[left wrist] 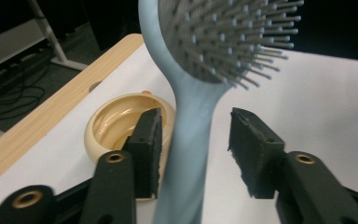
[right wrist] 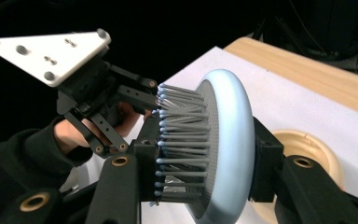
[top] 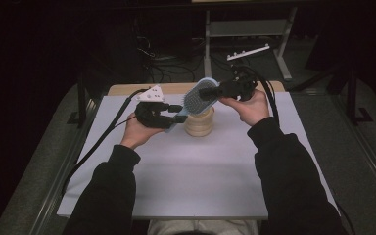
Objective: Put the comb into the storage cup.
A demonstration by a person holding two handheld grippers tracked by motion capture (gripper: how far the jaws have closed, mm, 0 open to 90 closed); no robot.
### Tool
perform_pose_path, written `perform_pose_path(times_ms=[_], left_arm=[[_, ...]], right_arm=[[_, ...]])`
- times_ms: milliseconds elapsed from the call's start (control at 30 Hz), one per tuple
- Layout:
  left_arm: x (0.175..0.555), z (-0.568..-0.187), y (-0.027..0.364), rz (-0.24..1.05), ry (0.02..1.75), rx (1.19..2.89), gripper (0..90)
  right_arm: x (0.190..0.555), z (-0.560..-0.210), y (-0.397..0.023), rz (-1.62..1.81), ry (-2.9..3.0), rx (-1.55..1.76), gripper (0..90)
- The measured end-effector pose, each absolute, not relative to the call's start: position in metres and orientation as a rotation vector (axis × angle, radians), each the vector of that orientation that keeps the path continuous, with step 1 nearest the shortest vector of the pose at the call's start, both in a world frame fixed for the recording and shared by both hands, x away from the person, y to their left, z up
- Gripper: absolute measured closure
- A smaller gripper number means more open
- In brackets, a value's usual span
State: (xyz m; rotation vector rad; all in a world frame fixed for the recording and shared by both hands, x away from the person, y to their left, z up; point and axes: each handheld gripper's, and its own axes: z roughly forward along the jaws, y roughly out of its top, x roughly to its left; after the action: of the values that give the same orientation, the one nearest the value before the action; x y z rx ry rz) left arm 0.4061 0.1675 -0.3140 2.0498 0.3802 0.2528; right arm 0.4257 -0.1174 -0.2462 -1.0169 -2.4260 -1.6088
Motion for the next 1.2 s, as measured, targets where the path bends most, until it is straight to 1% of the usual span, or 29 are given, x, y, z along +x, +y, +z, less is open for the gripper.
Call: perform_pose_path(times_ms=[33, 167, 300, 433, 633, 733, 800, 1033, 1100, 1133, 1200], left_arm=[[0.406, -0.314, 0.168, 0.242, 0.384, 2.044, 50.2], [0.41, -0.313, 0.17, 0.193, 0.412, 2.034, 44.7], [0.412, -0.313, 0.174, 0.196, 0.443, 2.011, 37.9], [0.414, -0.314, 0.182, 0.17, 0.488, 1.972, 30.3], [0.414, -0.315, 0.191, 0.202, 0.528, 1.992, 21.1], [0.414, -0.316, 0.196, 0.214, 0.553, 1.989, 14.7], [0.413, -0.318, 0.2, 0.216, 0.565, 1.984, 14.5], [0.408, -0.321, 0.211, 0.237, 0.584, 1.985, 3.8], [0.407, -0.321, 0.213, 0.269, 0.595, 2.005, 1.0], [0.406, -0.32, 0.214, 0.288, 0.592, 2.014, 0.0], [0.405, -0.321, 0.218, 0.28, 0.598, 2.001, 0.0]], right_arm=[[0.426, -0.244, -0.117, -1.616, -2.428, -1.017, 55.8], [0.428, -0.234, -0.116, -1.615, -2.456, -1.008, 55.7], [0.429, -0.227, -0.114, -1.607, -2.494, -1.006, 55.7], [0.432, -0.224, -0.113, -1.587, -2.508, -1.008, 55.6], [0.433, -0.219, -0.113, -1.595, -2.553, -1.004, 55.5], [0.433, -0.214, -0.111, -1.596, -2.588, -0.993, 55.5], [0.433, -0.211, -0.11, -1.597, -2.597, -0.989, 55.6], [0.437, -0.198, -0.112, -1.619, -2.607, -0.997, 55.5], [0.438, -0.194, -0.113, -1.616, -2.61, -1.002, 55.5], [0.439, -0.192, -0.114, -1.622, -2.616, -1.002, 55.5], [0.44, -0.189, -0.116, -1.628, -2.619, -1.011, 55.5]])
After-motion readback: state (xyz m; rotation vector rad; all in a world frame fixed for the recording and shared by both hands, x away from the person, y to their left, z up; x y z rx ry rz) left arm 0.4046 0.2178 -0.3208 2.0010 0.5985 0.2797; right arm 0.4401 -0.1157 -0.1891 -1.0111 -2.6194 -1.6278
